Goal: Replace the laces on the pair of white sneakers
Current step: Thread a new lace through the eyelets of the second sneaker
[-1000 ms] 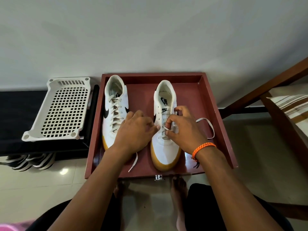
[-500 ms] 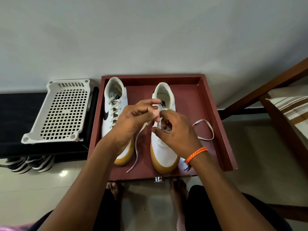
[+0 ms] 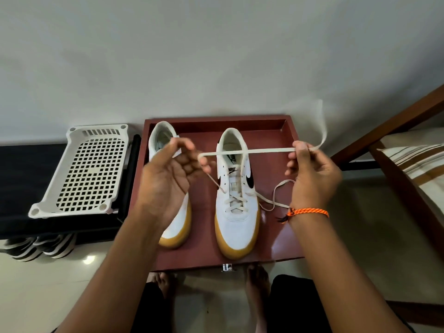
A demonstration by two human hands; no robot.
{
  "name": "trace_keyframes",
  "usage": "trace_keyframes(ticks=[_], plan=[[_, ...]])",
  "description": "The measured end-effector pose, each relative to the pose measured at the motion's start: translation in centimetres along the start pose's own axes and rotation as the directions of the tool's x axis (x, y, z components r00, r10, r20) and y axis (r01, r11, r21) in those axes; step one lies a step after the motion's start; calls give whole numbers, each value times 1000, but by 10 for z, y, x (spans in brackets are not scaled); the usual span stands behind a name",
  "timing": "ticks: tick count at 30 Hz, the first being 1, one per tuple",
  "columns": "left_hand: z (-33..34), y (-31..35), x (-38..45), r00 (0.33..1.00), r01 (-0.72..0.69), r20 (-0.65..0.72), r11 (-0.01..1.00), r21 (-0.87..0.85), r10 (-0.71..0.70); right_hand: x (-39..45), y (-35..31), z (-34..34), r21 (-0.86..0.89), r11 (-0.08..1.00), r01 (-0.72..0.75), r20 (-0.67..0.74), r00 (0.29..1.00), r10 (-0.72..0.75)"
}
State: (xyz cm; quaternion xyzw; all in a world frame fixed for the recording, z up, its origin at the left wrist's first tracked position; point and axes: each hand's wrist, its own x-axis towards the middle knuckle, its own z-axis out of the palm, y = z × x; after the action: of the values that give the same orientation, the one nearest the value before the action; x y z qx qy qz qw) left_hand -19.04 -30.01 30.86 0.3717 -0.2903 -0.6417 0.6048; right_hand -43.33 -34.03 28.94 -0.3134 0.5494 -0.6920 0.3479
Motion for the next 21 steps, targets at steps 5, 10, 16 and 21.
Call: trace_keyframes(ticks=[5,10,16,21], plan=[[-6,2,3,891,121,-452,932,341,50,-1,4,1,130,973,-188,19,982,188],[8,-26,-1,902,-21,-164,421,907,398,-15,0,11,3,941,-339,407,860,308],[38,-60,3,970,-243,179,716,655,165,-26,3,14,-286,952,-112,663,694,281],[27,-71,14,993,-94,27,636,766,114,-19,1,7,-416,895,159,557,823,113]])
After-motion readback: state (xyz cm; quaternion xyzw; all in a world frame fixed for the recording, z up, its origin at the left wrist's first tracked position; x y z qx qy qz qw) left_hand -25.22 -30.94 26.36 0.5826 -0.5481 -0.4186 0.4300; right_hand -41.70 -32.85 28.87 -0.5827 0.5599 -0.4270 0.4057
